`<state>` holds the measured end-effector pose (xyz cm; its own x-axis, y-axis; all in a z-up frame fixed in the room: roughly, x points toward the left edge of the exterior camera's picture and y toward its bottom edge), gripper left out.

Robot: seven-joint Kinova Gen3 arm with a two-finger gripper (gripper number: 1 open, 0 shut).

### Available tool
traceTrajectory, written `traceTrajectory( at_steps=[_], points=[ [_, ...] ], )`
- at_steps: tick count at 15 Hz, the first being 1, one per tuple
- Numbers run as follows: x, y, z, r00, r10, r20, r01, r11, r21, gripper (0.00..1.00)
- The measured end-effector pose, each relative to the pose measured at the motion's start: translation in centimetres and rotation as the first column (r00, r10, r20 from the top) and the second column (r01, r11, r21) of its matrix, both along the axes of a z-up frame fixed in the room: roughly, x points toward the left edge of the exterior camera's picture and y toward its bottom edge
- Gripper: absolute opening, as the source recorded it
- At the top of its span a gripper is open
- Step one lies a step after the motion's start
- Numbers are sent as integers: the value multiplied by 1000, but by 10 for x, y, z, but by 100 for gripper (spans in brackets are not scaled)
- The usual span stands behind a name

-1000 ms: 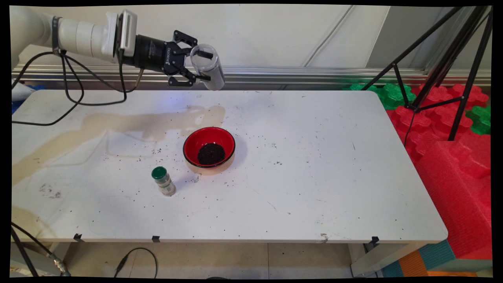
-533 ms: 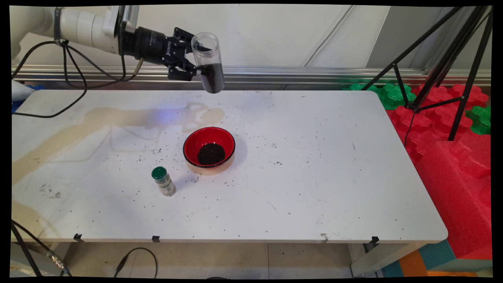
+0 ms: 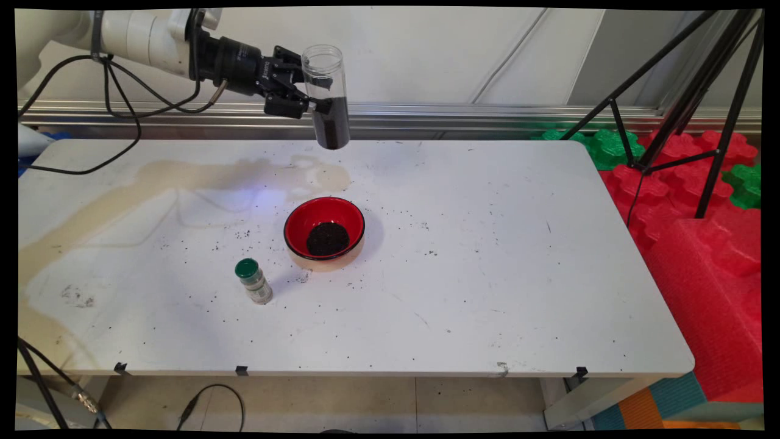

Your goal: Pour the black seasoning powder in the red bowl, then place the picked object on the table

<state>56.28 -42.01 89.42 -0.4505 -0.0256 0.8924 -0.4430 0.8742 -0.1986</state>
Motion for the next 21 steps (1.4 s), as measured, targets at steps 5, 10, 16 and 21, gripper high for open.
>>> traceTrajectory(
  at_steps=[5, 10, 16, 21],
  points=[
    [-4, -13, -7, 999, 16, -46, -12, 996, 89, 0],
    [-16, -30, -24, 996, 33, -87, -19, 988, 153, 0],
    [-34, -49, -51, 992, 47, -114, -24, 980, 199, 0],
    [-43, -61, -71, 991, 54, -119, -27, 976, 217, 0]
  ],
)
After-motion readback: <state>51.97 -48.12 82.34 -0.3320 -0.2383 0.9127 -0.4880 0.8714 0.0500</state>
